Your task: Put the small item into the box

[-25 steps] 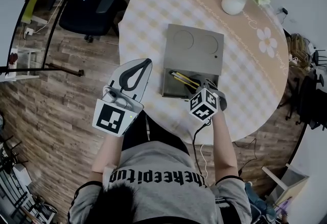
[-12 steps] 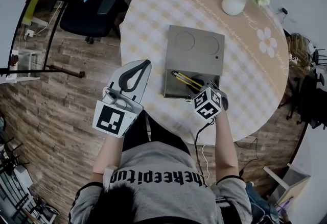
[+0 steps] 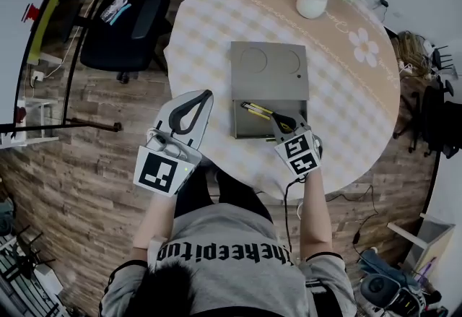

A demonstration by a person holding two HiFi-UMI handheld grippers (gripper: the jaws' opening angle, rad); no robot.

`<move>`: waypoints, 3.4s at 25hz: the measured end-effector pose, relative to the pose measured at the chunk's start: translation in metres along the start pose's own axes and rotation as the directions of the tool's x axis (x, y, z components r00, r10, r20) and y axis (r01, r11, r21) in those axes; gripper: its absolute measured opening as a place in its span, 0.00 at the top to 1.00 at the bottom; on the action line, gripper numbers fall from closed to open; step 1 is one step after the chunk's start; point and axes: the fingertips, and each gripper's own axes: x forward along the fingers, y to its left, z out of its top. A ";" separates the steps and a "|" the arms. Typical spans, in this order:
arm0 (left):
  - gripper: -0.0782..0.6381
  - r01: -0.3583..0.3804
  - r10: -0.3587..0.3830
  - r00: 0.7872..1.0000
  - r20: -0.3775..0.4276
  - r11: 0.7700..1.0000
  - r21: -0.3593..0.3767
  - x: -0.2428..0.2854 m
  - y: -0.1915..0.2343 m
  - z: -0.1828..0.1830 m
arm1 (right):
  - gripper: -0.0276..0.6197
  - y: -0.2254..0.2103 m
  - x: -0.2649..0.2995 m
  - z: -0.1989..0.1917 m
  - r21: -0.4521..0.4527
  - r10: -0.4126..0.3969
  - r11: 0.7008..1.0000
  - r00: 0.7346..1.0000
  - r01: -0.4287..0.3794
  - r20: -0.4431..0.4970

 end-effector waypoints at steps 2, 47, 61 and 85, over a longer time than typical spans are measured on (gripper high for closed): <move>0.87 0.036 -0.036 0.999 0.010 0.999 0.014 -0.002 -0.003 0.005 | 0.95 0.003 -0.011 0.003 0.079 -0.043 0.996 0.998 0.039 0.046; 0.87 0.575 -0.597 0.795 0.106 0.798 0.177 -0.102 -0.089 0.031 | 0.95 0.137 -0.211 0.107 0.593 -0.683 0.707 0.590 0.385 0.431; 0.87 0.596 -0.623 0.776 0.101 0.776 0.209 -0.114 -0.099 0.032 | 0.95 0.154 -0.234 0.117 0.608 -0.716 0.688 0.513 0.397 0.474; 0.87 0.465 -0.493 0.859 0.136 0.864 0.193 -0.189 -0.145 0.034 | 0.95 0.213 -0.276 0.086 0.512 -0.622 0.778 0.566 0.364 0.542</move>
